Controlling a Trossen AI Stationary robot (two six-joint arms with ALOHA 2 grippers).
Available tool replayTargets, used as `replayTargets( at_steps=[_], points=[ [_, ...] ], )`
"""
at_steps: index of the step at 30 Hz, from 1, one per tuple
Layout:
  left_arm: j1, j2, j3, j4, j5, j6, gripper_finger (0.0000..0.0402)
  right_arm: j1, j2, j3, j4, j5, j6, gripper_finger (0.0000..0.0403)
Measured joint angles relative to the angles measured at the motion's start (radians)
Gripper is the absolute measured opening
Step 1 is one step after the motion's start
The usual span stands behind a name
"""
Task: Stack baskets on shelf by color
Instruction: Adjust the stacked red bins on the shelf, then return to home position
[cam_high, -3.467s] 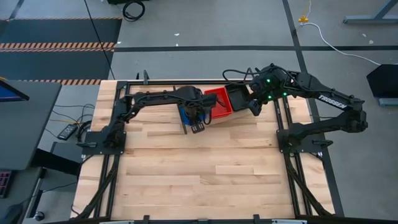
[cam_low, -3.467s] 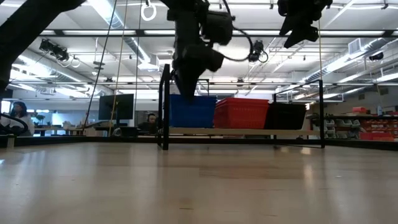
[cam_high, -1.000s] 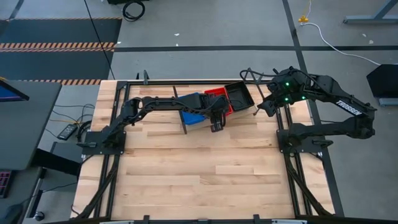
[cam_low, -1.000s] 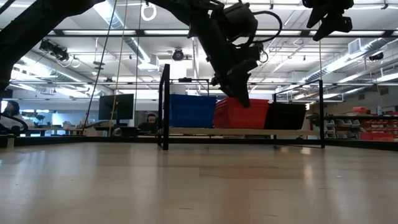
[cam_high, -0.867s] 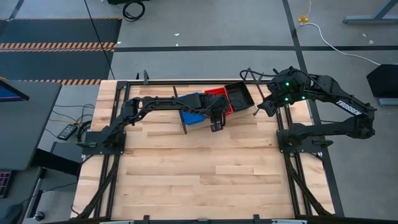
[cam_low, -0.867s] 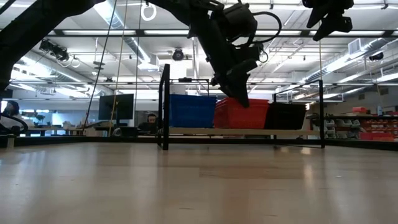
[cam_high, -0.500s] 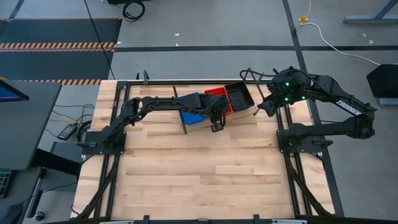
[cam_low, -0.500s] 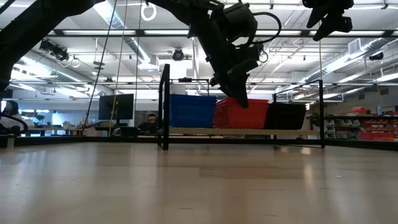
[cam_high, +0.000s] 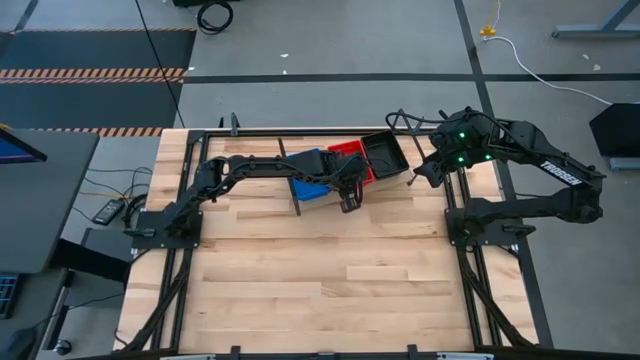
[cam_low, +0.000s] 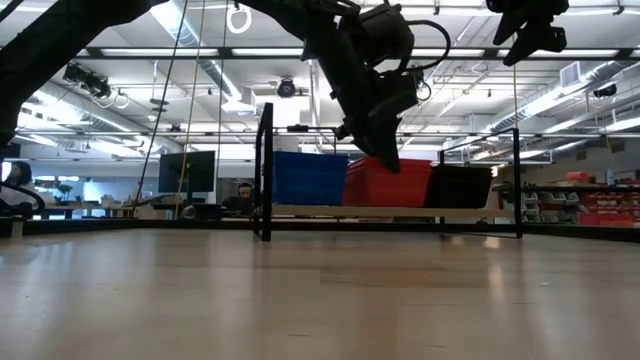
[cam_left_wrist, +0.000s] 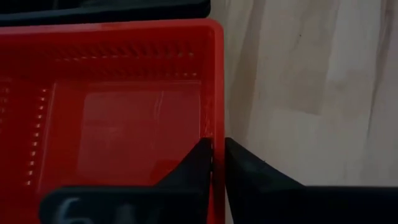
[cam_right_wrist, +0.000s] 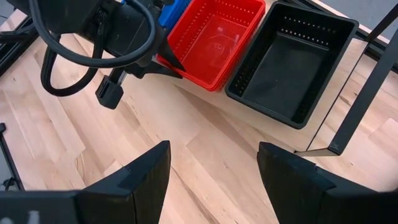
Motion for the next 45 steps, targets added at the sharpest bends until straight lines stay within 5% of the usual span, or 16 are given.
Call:
replayTargets(
  at_steps=[32, 45],
  points=[
    [0.018, -0.003, 0.001, -0.036, 0.015, -0.104, 0.0033, 0.0, 0.0, 0.0, 0.0, -0.008, -0.003, 0.0245],
    [0.005, -0.04, 0.1, -0.065, 0.017, -0.004, 0.0097, 0.0, -0.011, 0.0, 0.048, -0.014, 0.0, 0.0245]
  ],
)
